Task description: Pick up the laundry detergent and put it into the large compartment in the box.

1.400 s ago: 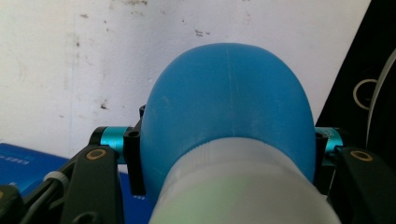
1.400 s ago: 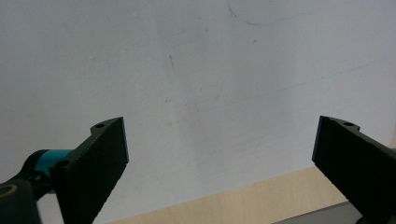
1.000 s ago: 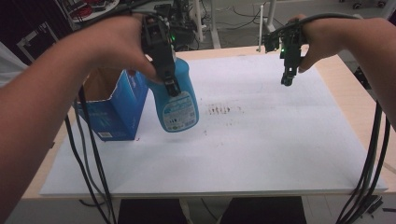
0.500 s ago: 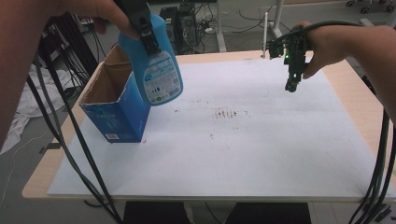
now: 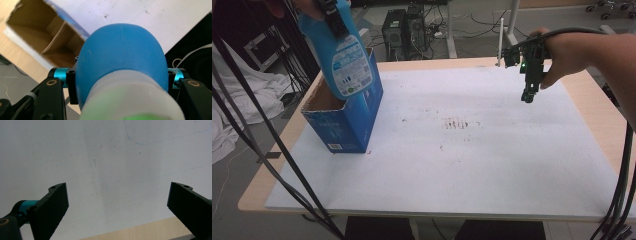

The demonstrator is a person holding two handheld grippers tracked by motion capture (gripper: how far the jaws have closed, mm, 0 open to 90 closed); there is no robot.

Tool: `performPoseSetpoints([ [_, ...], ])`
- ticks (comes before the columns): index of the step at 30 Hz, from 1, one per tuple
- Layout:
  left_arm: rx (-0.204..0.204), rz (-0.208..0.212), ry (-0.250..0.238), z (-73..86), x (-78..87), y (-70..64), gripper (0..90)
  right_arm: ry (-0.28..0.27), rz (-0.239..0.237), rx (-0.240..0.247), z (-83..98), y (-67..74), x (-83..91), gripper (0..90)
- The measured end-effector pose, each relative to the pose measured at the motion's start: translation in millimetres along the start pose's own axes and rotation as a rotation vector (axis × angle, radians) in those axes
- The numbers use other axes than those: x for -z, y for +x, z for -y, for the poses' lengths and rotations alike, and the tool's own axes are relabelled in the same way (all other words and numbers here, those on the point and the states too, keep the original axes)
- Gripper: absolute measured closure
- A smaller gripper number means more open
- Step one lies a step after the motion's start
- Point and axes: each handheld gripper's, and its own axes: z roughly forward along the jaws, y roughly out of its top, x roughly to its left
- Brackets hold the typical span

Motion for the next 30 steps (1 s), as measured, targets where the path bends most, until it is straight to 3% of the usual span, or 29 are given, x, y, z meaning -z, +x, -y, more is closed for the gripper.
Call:
performPoseSetpoints([
  [1,0.045,-0.007,-0.002,8.3,2.6,12.5,38.6,-0.001,0.004,0.005,-0.7,0.1,-0.1,2.5],
  [2,0.045,-0.007,-0.002,8.3,2.6,12.5,38.6,-0.001,0.003,0.011,-0.9,-0.2,-0.5,2.6],
  [4,0.088,-0.023,0.004,15.4,2.5,25.1,38.6,0.002,0.004,0.005,-1.4,0.1,-1.5,2.6],
  [12,0.163,-0.060,0.027,23.1,-12.9,46.7,38.6,0.009,0.003,0.002,-3.4,0.5,-3.2,2.6],
  [18,0.186,-0.046,0.035,24.2,-29.9,58.1,38.6,0.012,0.004,0.002,-3.4,0.6,-3.1,2.6],
  [23,0.227,-0.018,0.043,25.8,-47.9,67.6,38.6,0.016,0.001,0.005,-1.9,-0.4,-4.0,2.6],
  [30,0.242,0.013,0.069,29.3,-91.2,74.5,38.5,0.010,-0.004,0.003,-2.2,-1.2,-4.2,2.5],
])
